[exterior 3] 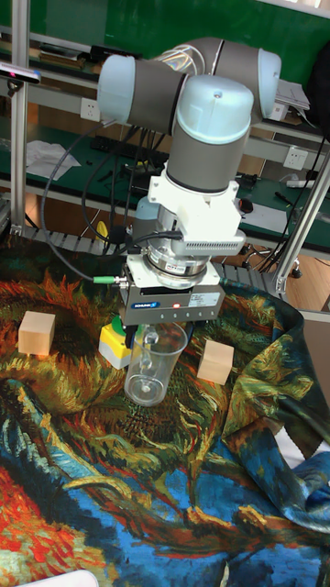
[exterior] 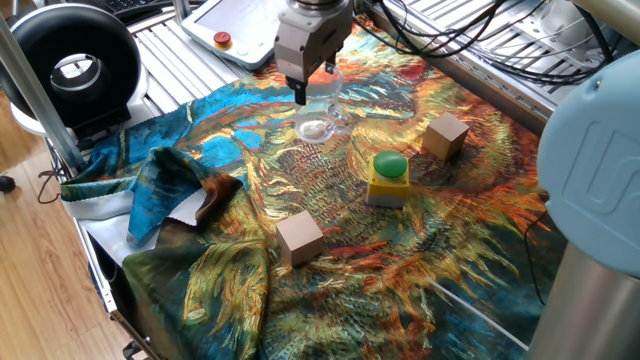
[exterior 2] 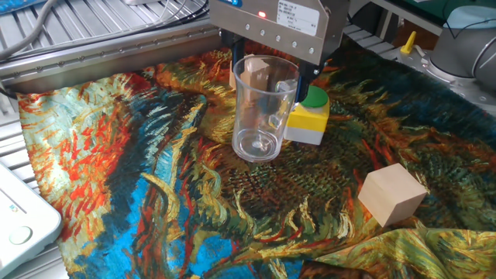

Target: Pick up the cup

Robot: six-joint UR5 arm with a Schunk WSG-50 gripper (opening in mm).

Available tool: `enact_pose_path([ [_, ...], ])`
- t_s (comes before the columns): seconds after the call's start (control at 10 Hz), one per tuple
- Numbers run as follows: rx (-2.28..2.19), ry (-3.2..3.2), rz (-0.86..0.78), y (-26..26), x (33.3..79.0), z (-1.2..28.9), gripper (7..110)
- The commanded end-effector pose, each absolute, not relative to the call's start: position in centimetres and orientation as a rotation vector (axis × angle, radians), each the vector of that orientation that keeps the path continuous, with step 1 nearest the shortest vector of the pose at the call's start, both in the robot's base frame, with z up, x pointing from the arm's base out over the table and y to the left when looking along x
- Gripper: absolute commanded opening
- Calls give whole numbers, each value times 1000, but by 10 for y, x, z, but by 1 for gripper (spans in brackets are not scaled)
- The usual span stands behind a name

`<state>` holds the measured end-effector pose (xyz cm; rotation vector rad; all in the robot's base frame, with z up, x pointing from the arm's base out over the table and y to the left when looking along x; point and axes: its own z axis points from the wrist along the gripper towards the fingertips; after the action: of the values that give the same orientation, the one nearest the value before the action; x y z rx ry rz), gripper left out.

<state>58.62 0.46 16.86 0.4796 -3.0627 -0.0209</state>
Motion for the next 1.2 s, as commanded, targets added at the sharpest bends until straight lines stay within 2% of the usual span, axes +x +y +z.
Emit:
enact_pose_path([
  [0.0,468,-3065,-39,6,586,169,66],
  [0.8,320,-3084,-75,12,587,167,66],
  [1.1,227,-3078,2,1,585,166,66],
])
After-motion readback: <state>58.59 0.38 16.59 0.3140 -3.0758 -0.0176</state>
